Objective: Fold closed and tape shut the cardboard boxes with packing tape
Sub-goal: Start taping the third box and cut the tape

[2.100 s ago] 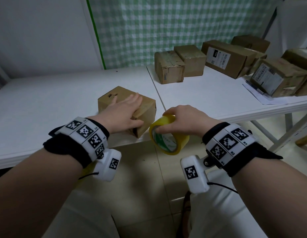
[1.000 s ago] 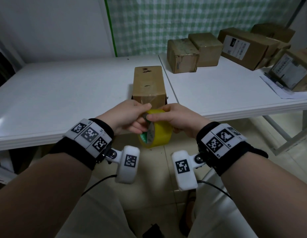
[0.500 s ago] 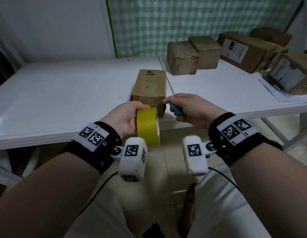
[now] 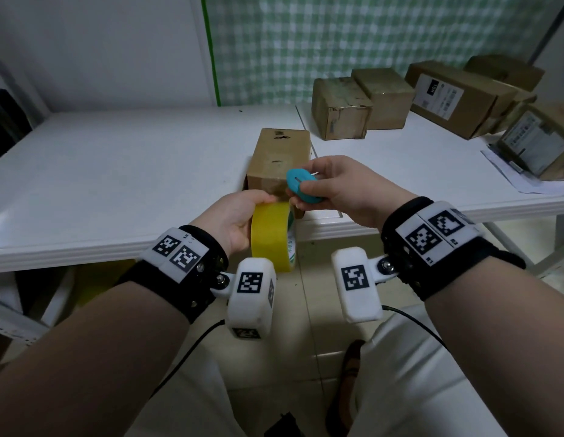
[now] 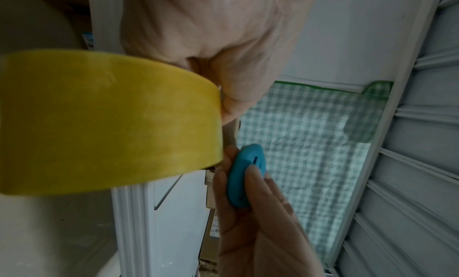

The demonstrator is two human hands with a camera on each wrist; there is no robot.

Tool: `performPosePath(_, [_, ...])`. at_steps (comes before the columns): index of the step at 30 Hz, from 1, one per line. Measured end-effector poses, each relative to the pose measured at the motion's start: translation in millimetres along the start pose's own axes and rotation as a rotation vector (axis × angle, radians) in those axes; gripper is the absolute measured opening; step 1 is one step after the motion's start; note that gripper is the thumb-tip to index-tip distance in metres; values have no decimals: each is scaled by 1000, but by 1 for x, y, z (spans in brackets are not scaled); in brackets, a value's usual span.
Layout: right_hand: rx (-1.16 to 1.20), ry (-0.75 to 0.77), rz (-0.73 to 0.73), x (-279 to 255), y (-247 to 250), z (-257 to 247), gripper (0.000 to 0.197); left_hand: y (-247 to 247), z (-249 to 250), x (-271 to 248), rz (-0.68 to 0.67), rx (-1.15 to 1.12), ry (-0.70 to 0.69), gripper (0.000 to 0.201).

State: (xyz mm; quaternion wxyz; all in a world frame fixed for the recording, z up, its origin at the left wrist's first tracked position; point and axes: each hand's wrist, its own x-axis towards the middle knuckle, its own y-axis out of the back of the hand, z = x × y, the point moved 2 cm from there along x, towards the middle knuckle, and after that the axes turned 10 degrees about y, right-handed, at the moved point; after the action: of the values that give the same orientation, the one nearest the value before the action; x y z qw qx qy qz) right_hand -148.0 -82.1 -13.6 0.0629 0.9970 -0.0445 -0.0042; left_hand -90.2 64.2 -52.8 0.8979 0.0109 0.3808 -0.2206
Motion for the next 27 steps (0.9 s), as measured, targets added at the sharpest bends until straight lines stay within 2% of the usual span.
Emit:
performPosePath(2, [-319, 79, 36, 6, -3, -4, 25, 0, -1, 0, 6, 5, -2, 14])
performPosePath(5, [-945, 250, 23, 14, -11, -14, 26, -2, -1, 1, 8, 0, -5, 9])
performPosePath(7, [-1170, 320, 1, 17, -17, -18, 29, -2, -1, 2, 24, -7, -8, 9])
performPosePath(19, [-1501, 439, -168, 26, -38, -17, 19, 0, 0, 5, 16, -34, -39, 8])
performPosePath(27, [-1555, 438, -250, 34, -38, -16, 15, 1, 2, 6, 14, -15, -39, 8])
